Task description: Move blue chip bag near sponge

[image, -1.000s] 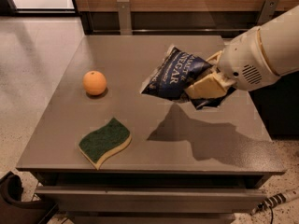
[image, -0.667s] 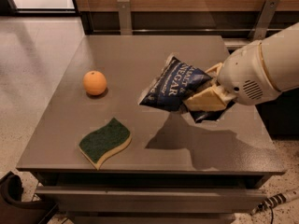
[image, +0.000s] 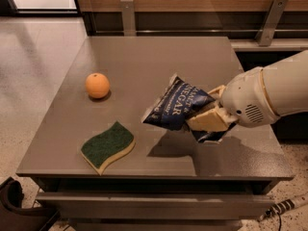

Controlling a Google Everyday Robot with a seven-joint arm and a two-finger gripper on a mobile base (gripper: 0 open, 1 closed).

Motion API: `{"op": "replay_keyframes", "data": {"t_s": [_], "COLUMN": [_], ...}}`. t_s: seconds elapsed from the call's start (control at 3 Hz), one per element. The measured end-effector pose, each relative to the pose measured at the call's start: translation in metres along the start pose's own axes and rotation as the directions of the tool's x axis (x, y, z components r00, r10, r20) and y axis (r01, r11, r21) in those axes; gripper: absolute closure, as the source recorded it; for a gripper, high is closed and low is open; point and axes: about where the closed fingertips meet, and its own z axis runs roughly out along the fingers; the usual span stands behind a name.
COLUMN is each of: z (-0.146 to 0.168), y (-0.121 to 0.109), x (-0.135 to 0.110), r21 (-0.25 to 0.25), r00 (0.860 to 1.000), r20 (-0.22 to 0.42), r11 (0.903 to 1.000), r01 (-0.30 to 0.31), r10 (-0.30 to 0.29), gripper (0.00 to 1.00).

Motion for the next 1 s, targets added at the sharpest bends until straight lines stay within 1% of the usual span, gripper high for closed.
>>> {"op": "replay_keyframes", "data": {"t_s": [0.33,1.0], "z": [0.0194,0.02], "y": [-0.0066,-0.0038], "x": [0.0042,0.0015], "r21": [-0.029,-0.029], "r00": [1.0,1.0], "r20": [0.02,0.018], "r11": [0.9995,0.9996], "r01": [-0.011,-0.003], "r10": [0.011,0.004], "gripper": [1.0,0.53]}}
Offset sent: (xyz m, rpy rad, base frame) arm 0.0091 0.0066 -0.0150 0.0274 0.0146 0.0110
